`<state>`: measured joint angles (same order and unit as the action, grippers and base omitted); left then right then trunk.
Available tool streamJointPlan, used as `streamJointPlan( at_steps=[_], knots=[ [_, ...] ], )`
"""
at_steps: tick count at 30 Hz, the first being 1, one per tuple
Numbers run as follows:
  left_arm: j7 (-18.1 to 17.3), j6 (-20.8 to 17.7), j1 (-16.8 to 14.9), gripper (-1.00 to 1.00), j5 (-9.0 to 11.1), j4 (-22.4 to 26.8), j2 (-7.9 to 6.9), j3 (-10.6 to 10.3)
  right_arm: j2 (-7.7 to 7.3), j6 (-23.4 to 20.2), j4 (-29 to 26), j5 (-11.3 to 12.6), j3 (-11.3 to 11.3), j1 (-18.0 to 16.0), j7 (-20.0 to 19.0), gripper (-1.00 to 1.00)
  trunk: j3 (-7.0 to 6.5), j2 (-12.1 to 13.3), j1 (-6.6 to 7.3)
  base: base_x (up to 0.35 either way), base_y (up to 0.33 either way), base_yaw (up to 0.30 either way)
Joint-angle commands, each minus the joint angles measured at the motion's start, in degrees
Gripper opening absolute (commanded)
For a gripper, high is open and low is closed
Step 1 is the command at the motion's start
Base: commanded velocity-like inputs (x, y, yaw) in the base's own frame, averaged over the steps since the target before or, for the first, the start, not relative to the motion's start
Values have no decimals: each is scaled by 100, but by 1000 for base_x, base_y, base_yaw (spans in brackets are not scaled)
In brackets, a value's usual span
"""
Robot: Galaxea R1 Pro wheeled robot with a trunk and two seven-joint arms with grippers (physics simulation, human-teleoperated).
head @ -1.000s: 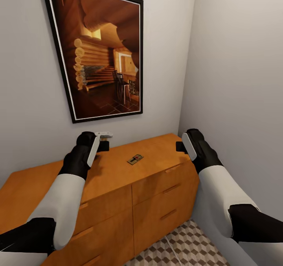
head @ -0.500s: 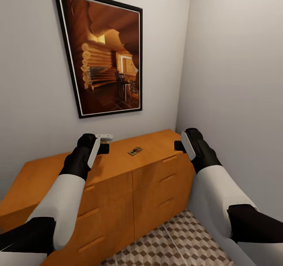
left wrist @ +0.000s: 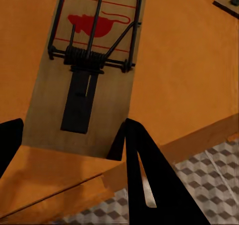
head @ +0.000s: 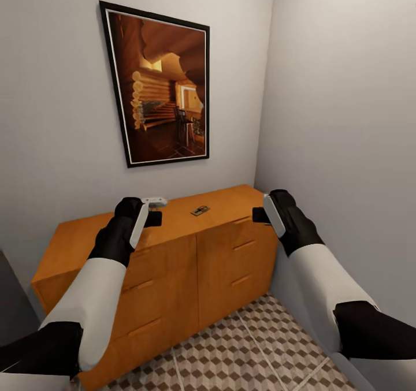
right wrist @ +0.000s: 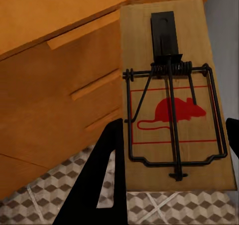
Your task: Take the four mousetraps from the cabinet in the bathroom and place them on the bathroom floor. Make sure all four end up on the same floor surface, and ensure that at least two of them are either under or directly next to the same bathroom sink.
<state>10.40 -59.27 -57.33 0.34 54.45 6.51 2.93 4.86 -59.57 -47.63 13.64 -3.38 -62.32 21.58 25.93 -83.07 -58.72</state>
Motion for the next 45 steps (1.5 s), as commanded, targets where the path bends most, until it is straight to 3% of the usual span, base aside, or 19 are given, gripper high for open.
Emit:
streamJointPlan(
  at_steps=[1, 4, 6, 9, 12, 18, 24, 45],
  knots=[
    [45, 12, 29, -100, 40, -28, 39, -18, -36, 19, 29, 27, -46, 29, 24, -100, 7, -1, -1, 0, 0, 0],
    [169, 120, 127, -100, 241, -125, 137, -113, -134, 108, 126, -93, -141, 127, -78, -100, 7, -1, -1, 0, 0, 0],
    [123, 190, 192, -100, 227, -189, 121, -70, -80, 173, 191, -19, -196, 192, -100, -100, 7, -1, -1, 0, 0, 0],
    [57, 294, 289, -100, 314, -92, 176, 28, -29, 274, 113, 90, -97, 289, -11, -100, 7, -1, -1, 0, 0, 0],
    [-9, 267, 385, -100, 469, 5, 216, 126, -113, 305, 17, 135, -1, 386, 80, -100, 7, -1, -1, 0, 0, 0],
    [-58, 88, 421, -100, 771, 198, 229, 137, -174, 239, -176, 146, 192, 579, 174, -100, 7, -1, -1, 0, 0, 0],
    [-56, -40, 416, -100, 1063, 390, 228, 137, -184, 211, -368, 157, 204, 772, 179, -100, 7, -1, -1, -54, 0, 0],
    [-39, -21, 416, -100, 1038, 505, 228, 136, -195, -43, -777, 155, 207, 1363, 180, -100, 7, -1, -1, -322, 0, 0]
  ],
)
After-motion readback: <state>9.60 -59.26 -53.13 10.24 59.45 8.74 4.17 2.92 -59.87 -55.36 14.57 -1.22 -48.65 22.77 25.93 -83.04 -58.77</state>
